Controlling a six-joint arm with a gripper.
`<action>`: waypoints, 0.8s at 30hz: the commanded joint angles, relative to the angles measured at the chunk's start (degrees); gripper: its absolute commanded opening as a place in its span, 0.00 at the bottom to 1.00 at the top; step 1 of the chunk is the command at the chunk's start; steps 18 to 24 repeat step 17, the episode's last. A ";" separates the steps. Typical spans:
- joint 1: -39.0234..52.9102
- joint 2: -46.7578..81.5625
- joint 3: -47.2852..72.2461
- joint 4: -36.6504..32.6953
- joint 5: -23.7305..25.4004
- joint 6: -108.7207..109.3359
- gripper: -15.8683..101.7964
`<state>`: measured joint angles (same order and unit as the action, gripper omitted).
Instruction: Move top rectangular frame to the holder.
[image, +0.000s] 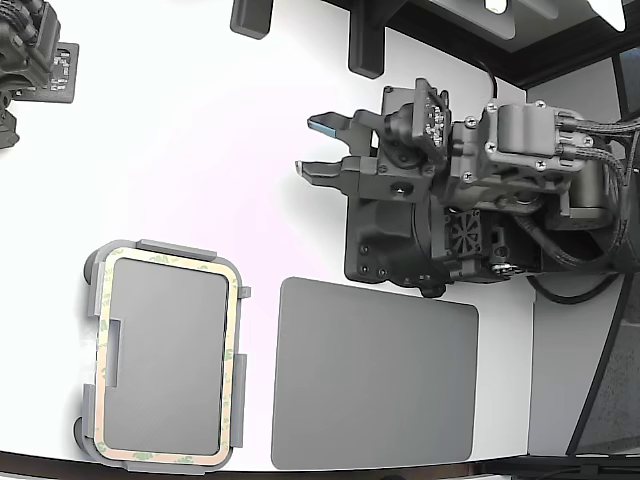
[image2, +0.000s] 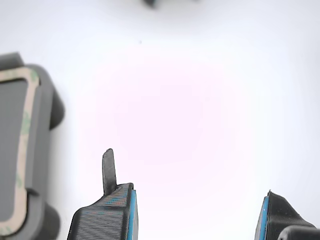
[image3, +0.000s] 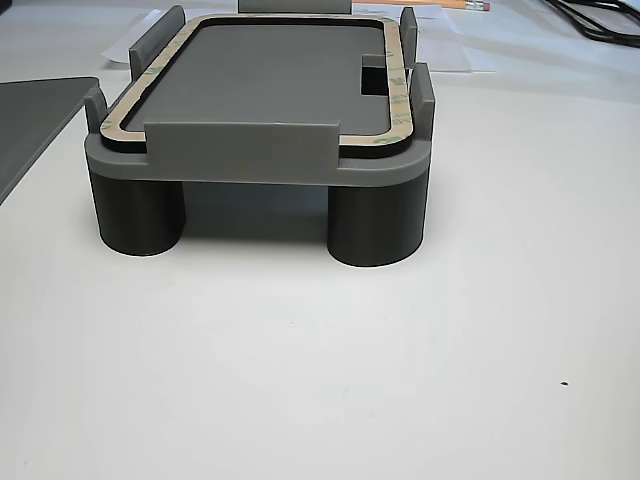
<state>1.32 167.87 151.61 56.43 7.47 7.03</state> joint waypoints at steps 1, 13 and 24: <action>-0.88 1.49 -0.53 -0.70 1.41 0.70 0.98; -0.88 1.49 -0.53 -0.62 1.76 0.88 0.98; -0.88 1.49 -0.53 -0.62 1.76 0.88 0.98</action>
